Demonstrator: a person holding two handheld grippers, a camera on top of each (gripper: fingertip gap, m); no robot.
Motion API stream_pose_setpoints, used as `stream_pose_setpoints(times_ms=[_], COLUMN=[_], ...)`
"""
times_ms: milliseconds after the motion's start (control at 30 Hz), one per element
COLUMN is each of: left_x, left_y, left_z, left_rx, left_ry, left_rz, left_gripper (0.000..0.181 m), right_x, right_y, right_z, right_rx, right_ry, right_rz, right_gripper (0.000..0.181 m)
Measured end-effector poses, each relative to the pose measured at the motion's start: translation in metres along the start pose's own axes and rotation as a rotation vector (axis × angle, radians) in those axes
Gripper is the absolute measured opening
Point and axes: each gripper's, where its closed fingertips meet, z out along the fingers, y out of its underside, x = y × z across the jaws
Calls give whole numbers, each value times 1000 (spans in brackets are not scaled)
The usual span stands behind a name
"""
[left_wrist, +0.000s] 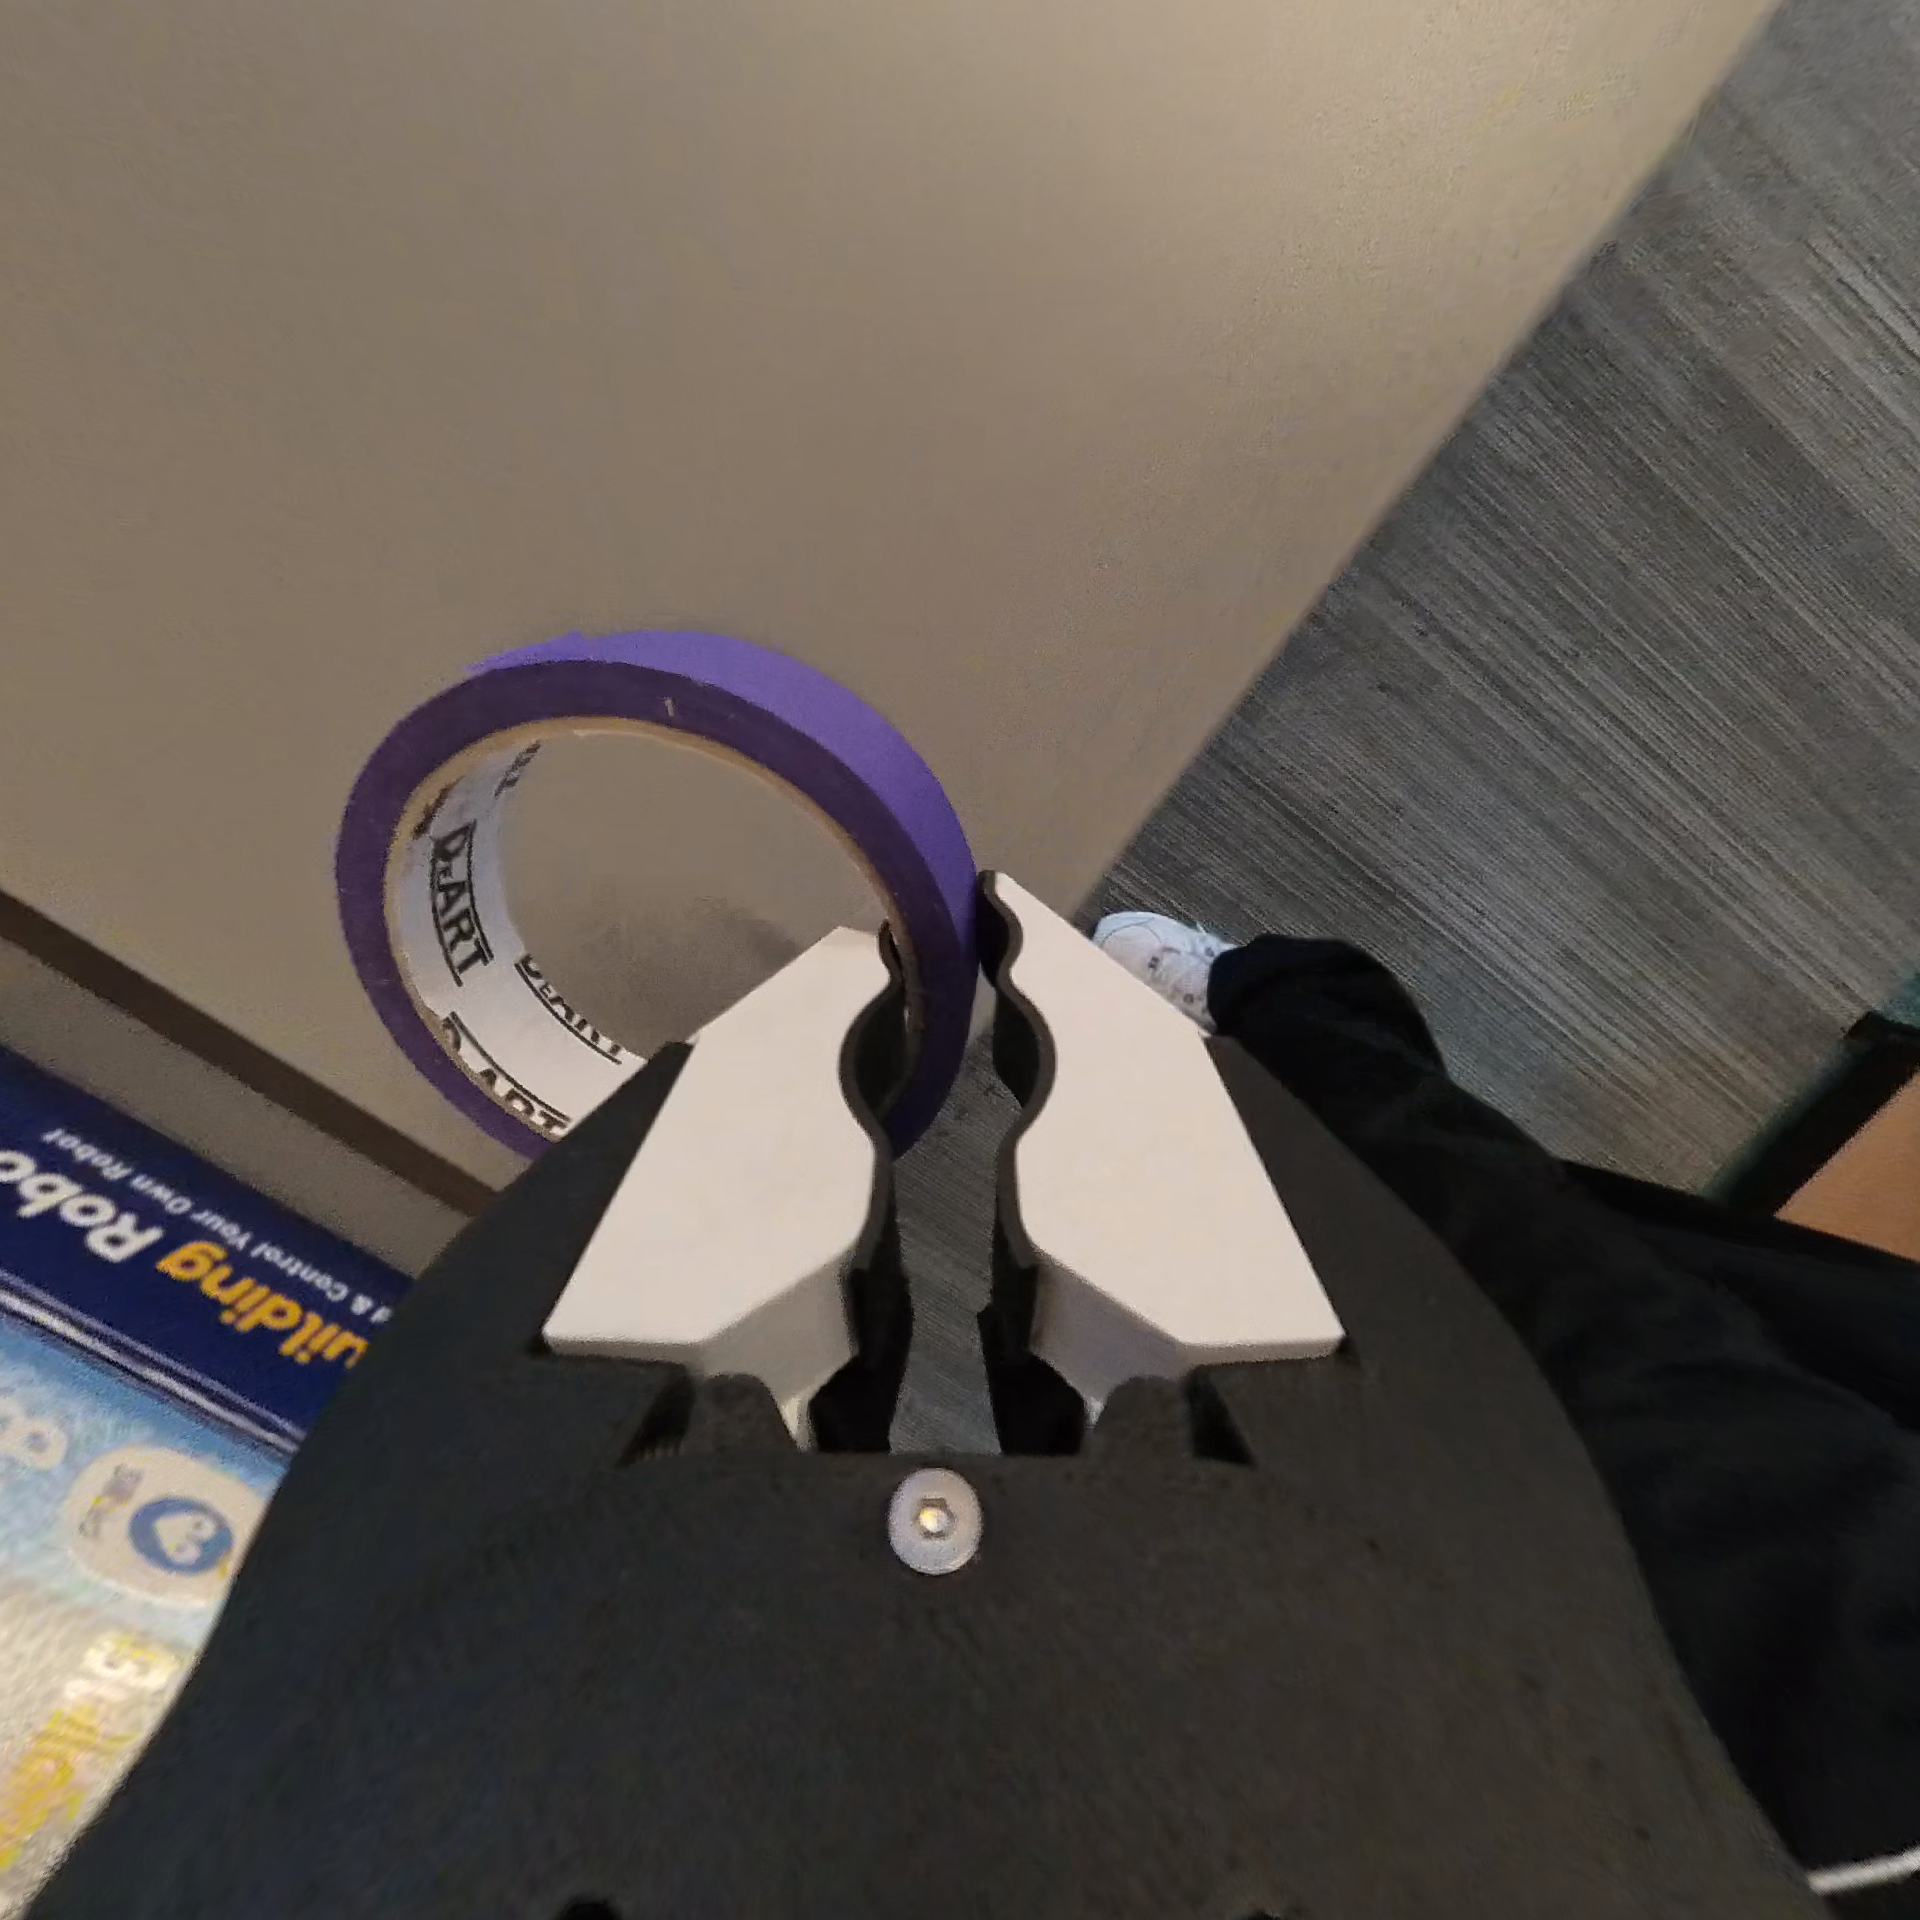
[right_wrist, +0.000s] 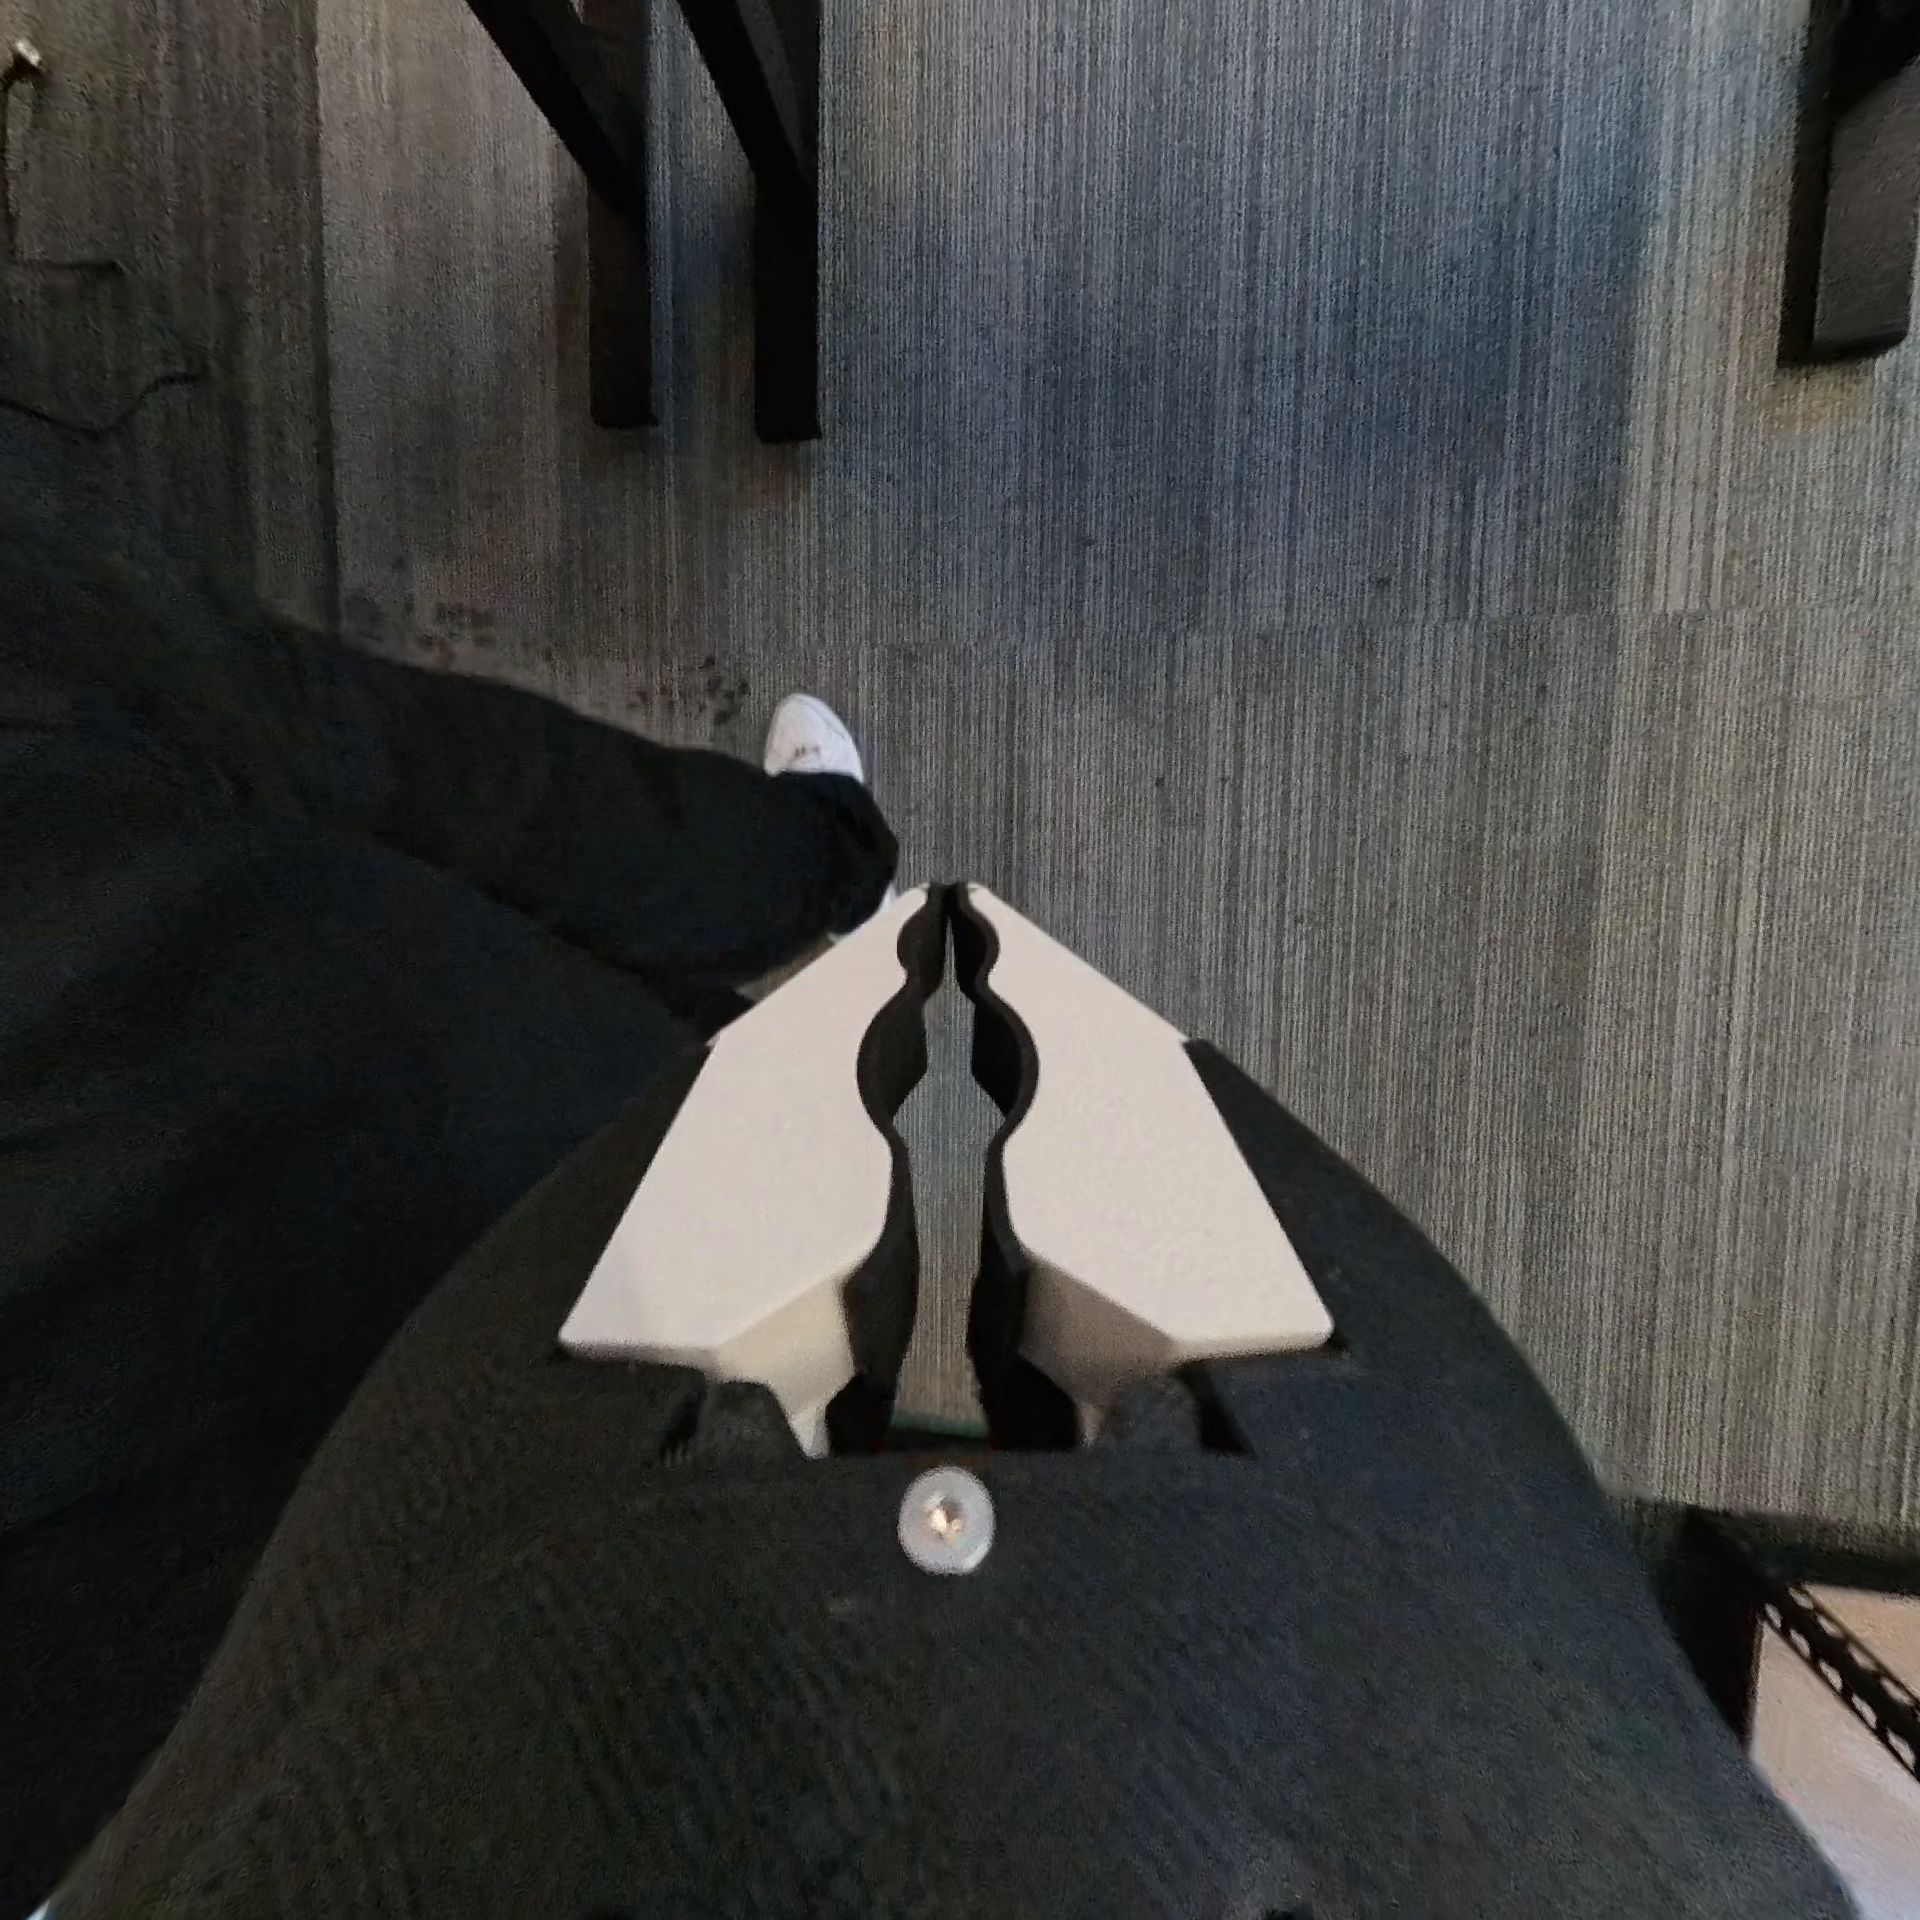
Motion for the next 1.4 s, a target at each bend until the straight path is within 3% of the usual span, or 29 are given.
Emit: stream_pose_setpoints(times_ms=[133,233,367,533,667,767,933,1100,1267,1400], left_x=[-20,-32,-38,-42,-51,-49,-48,-67,-66,-64], left_y=[-12,-28,-38,-55,-72,-94,-139,-152,-151,-152], left_z=[27,35,34,30,29,38,59,81,77,49], left_rx=[-82,-72,-68,30,31,-15,-94,-162,-128,-20], left_ry=[20,5,33,103,-10,-73,-114,-96,-126,-207], left_rz=[-40,-48,-117,-249,-297,-281,-226,-320,-413,-536], left_gripper=[7,7,7,7,7,7,7,9,67,80], right_x=[24,25,27,43,80,123,188,249,289,337], right_y=[-44,-101,-156,-230,-292,-342,-426,-492,-566,-652], right_z=[28,44,69,107,131,138,139,151,178,229], right_rx=[2,93,54,-6,-36,-30,77,173,213,185], right_ry=[-23,-78,-172,-348,-439,-426,-363,-228,-204,-172], right_rz=[43,28,-96,-338,-512,-568,-487,-418,-414,-472], right_gripper=[0,0,0,0,0,0,3,11,18,24])
